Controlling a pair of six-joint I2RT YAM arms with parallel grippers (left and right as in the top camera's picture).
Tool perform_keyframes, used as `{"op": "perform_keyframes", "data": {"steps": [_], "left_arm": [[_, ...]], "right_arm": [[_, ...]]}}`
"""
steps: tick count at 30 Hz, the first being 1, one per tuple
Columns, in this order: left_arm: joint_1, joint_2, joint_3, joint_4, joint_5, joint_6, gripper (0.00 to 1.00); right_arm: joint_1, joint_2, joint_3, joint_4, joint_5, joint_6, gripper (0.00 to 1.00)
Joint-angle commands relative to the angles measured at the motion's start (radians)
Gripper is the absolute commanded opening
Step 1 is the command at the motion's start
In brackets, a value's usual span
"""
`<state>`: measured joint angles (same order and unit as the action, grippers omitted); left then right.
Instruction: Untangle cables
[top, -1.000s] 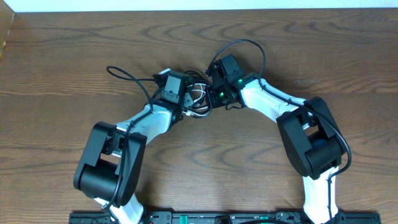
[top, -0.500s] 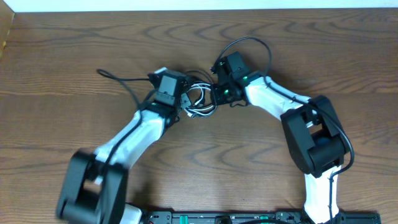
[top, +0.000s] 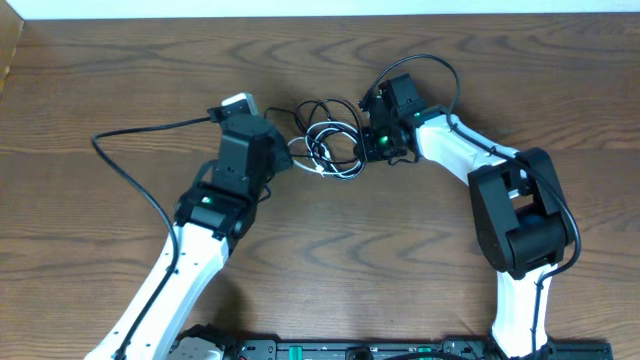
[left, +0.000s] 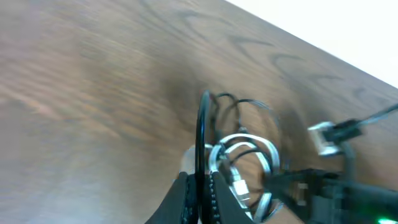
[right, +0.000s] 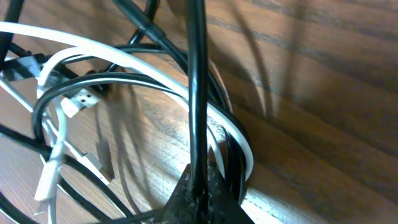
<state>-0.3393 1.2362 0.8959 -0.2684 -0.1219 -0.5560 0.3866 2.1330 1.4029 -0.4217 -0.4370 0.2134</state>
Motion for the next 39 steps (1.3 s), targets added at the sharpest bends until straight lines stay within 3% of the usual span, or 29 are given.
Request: {"op": "perform_keyframes", "data": {"steps": [1, 7, 17, 21, 26, 32, 35, 39], "left_arm": [[0.050, -0.012, -0.004, -0.048, -0.074, 0.032, 0.07], [0.161, -0.013, -0.004, -0.164, -0.002, 0.028, 0.07], [0.410, -0.013, -0.004, -0.144, 0.613, 0.067, 0.07], [0.439, -0.013, -0.004, -0.108, 0.774, 0.100, 0.07], [0.441, -0.013, -0.004, -0.061, 0.853, 0.096, 0.07], [0.441, -0.013, -0.004, -0.018, 0.851, -0.046, 0.08], [0.441, -0.013, -0.004, 0.026, 0.852, -0.152, 0.07], [0.441, -0.013, -0.004, 0.072, 0.853, -0.279, 0.07]], "right_arm": [[-0.028, -0.001, -0.015, -0.005, -0.037, -0.117, 0.01], [-0.103, -0.001, 0.015, -0.005, -0.234, -0.151, 0.01], [-0.195, -0.001, 0.023, -0.041, -0.318, -0.159, 0.01], [-0.203, -0.001, 0.042, -0.039, -0.537, -0.235, 0.25], [-0.200, -0.001, 0.068, -0.039, -0.800, -0.312, 0.54], [-0.179, -0.001, 0.068, -0.039, -1.033, -0.425, 0.83], [-0.167, -0.001, 0.068, -0.039, -1.046, -0.461, 0.88], [-0.142, -0.001, 0.068, -0.045, -0.998, -0.466, 0.88]]}}
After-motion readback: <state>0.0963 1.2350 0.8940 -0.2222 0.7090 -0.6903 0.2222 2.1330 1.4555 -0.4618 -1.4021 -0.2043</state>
